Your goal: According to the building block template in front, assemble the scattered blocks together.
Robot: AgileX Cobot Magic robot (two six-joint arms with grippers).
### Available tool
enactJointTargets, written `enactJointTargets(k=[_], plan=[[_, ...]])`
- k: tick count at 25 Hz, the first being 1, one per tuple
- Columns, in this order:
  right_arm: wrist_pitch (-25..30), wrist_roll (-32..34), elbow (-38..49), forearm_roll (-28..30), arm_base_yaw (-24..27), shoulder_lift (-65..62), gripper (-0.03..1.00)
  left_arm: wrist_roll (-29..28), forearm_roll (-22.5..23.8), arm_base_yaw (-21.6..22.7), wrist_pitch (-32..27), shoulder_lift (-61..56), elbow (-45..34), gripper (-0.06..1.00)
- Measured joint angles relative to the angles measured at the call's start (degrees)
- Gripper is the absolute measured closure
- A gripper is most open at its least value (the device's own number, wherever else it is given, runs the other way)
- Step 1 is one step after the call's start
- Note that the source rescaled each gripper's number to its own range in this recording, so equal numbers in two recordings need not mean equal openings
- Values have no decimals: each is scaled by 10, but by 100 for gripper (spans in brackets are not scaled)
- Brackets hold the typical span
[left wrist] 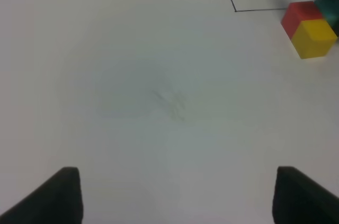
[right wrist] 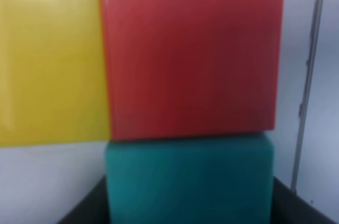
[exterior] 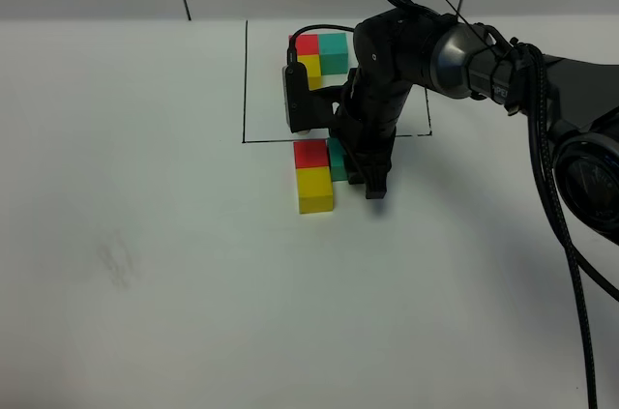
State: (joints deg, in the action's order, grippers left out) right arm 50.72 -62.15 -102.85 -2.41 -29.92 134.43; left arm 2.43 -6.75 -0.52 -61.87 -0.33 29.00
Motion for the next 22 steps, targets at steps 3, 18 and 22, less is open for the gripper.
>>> enactJointTargets(k=[3,18,22], plan=[[-1,-2,0,-1,0,0,57,0,0,0,0,0,0,27],[0,17,-4,32,0,-2,21,1,0,0,0,0,0,27],[31,26,-1,58,4,-10,16,1,0,0,0,0,0,27]])
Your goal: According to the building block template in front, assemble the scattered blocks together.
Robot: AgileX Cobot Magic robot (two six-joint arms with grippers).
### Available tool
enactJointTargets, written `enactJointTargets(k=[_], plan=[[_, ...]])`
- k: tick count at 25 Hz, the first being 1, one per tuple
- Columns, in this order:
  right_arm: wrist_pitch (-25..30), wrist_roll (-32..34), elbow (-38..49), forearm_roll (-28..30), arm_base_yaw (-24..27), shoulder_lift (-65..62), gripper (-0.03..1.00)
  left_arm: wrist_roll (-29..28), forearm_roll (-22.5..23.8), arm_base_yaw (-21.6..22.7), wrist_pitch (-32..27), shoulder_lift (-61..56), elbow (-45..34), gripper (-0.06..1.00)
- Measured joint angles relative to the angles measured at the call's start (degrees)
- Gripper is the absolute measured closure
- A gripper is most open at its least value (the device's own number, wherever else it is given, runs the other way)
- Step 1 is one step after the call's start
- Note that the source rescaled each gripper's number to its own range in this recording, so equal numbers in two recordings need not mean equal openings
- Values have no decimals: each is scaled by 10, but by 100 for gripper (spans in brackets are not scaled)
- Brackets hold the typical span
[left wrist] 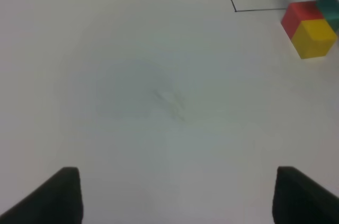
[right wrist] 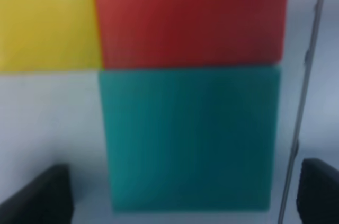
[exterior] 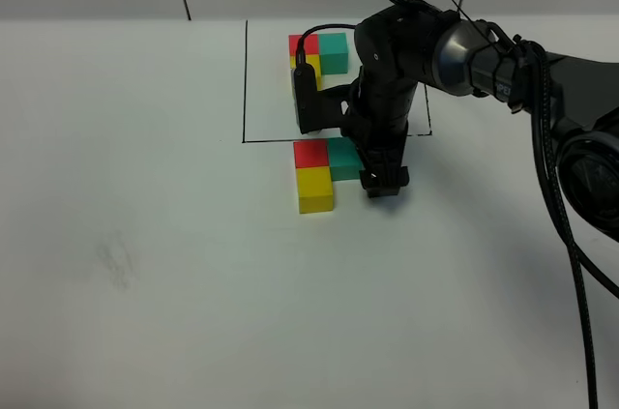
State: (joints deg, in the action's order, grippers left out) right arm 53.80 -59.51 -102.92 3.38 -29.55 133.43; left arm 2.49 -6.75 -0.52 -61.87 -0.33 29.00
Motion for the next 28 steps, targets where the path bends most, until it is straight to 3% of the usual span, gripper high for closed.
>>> enactJointTargets(k=[5,10,13,18,24,28], plan=[[36,23,2,6,14,-38,15,0,0,0,0,0,0,27],[76,109,2,-21,51,-72,15,0,0,0,0,0,0,27],[105,171,2,-80,96,-78,15,0,0,0,0,0,0,27],[151,264,6,-168,213,-84,15,0,0,0,0,0,0,27],[134,313,116,-176,343,-195,15,0,0,0,0,0,0,27],[15,342,245,-176,414,-330,15,0,0,0,0,0,0,27]])
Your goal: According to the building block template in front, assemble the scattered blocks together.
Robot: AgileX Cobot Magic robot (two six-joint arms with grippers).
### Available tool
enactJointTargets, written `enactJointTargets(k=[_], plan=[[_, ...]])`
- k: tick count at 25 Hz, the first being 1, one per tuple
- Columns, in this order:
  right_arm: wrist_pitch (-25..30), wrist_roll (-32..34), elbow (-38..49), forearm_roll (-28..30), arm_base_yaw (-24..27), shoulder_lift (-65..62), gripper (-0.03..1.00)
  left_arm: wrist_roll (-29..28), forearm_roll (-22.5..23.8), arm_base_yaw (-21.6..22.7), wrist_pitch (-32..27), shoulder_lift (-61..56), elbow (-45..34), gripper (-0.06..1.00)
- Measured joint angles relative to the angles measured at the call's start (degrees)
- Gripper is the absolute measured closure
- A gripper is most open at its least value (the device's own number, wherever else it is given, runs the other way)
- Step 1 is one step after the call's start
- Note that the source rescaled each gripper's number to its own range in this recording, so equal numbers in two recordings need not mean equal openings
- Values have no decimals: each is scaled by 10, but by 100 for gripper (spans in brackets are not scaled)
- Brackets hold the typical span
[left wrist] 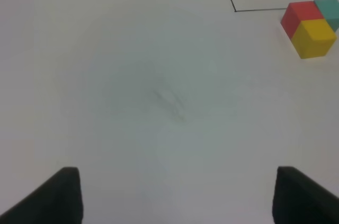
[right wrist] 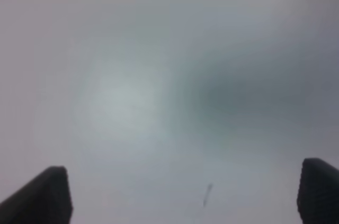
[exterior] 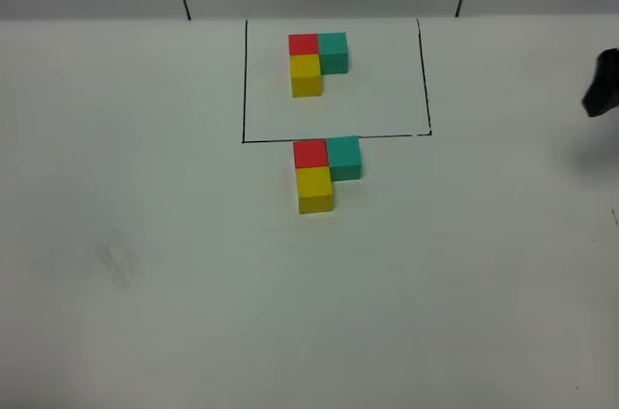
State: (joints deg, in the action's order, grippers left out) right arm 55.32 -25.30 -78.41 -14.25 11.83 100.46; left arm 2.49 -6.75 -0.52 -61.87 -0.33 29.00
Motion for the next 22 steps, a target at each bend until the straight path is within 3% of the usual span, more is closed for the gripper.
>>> enactJointTargets(k=[3,7,13,22], plan=[[-68,61,92,0,33,-104,15,0,0,0,0,0,0,27],[-90,133,185,10,50,-235,15,0,0,0,0,0,0,27],[-87,161,273,17,30,-409,15,0,0,0,0,0,0,27],[-11,213,356,91,-44,-627,15,0,0,0,0,0,0,27]])
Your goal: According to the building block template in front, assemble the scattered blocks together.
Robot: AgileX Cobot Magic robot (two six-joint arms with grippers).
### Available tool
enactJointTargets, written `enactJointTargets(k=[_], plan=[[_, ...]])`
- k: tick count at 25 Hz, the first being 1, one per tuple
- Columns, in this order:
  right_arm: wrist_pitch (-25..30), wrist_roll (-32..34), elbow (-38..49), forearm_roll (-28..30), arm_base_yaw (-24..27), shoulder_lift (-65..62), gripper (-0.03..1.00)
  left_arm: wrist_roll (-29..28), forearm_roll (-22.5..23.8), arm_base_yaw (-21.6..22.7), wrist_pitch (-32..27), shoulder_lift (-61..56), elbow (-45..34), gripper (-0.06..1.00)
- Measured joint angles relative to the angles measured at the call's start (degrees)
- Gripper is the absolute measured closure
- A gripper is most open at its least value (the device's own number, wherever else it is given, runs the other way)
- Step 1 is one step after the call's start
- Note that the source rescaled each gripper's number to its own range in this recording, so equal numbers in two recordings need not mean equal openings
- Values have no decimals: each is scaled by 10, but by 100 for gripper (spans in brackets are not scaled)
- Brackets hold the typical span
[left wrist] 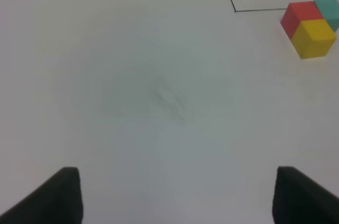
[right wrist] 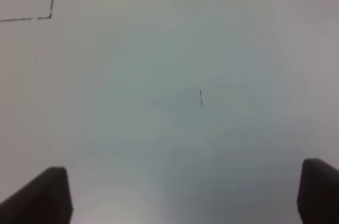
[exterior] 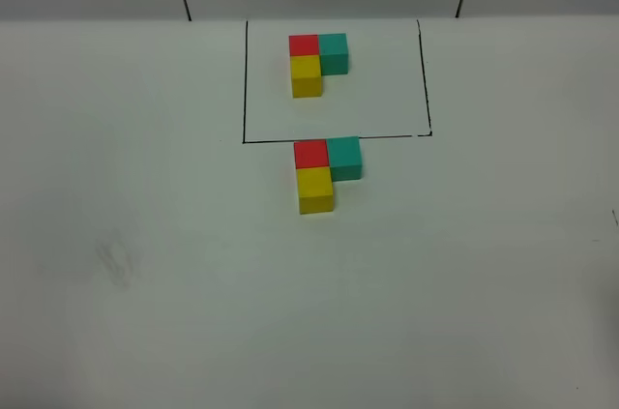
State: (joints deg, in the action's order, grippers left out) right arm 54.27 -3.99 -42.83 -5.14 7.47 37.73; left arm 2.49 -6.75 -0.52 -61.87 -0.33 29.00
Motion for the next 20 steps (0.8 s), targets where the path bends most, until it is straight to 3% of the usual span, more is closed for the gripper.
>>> enactJointTargets(k=[7,15,20], plan=[[14,14,70,6,-76,-110,15,0,0,0,0,0,0,27],[35,23,122,20,-98,-245,15,0,0,0,0,0,0,27],[74,23,128,55,-122,-322,15,0,0,0,0,0,0,27]])
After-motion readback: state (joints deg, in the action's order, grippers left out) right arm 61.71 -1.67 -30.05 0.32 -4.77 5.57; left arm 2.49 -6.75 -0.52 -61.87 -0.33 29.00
